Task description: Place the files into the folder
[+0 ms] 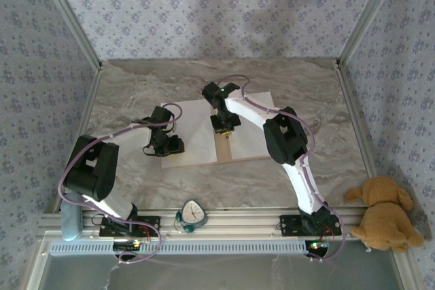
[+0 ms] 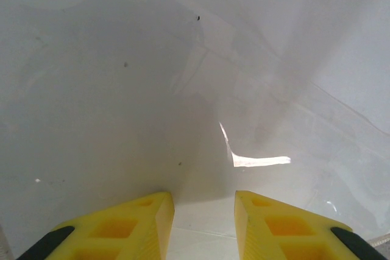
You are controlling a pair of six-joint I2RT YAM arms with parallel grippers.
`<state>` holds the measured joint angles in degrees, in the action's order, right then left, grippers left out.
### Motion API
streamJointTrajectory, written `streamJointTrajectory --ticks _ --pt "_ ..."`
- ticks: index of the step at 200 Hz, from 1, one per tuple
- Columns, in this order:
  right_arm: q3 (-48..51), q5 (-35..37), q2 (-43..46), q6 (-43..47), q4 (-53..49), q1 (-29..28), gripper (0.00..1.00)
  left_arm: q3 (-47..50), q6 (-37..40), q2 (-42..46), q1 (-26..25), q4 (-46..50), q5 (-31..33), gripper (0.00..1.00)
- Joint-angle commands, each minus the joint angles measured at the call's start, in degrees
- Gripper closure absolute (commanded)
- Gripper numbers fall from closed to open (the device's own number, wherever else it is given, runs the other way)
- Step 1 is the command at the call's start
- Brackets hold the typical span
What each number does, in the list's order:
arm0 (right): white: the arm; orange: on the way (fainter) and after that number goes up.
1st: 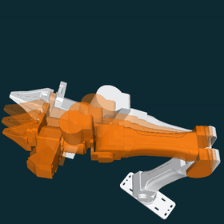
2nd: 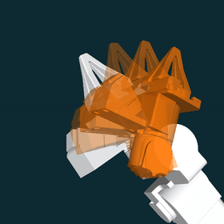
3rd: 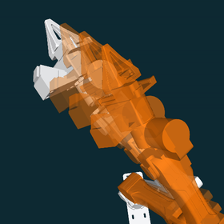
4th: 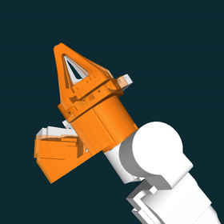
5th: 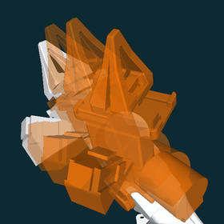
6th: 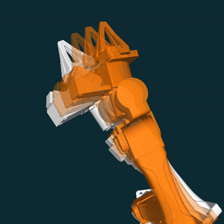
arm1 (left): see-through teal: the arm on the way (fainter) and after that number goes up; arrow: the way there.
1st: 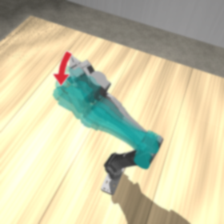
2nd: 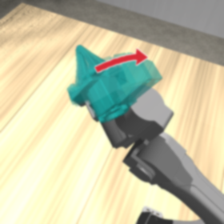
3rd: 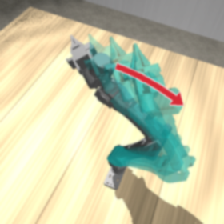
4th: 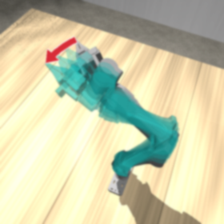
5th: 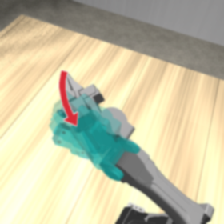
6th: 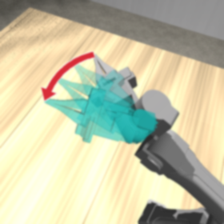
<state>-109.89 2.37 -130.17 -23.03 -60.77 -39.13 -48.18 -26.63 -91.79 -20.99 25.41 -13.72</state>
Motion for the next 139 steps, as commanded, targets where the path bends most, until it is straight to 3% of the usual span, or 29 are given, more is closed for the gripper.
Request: streamJointTrajectory --ticks 1,139 --pt "0.6 1.6 -2.0 -0.1 -4.5 0.3 0.91 1.8 -0.6 0.0 0.3 3.8 1.2 0.65" --pt "3.0 4.4 -3.0 -0.4 -5.0 0.3 0.91 1.8 -0.7 -0.4 0.4 3.8 1.1 0.65"
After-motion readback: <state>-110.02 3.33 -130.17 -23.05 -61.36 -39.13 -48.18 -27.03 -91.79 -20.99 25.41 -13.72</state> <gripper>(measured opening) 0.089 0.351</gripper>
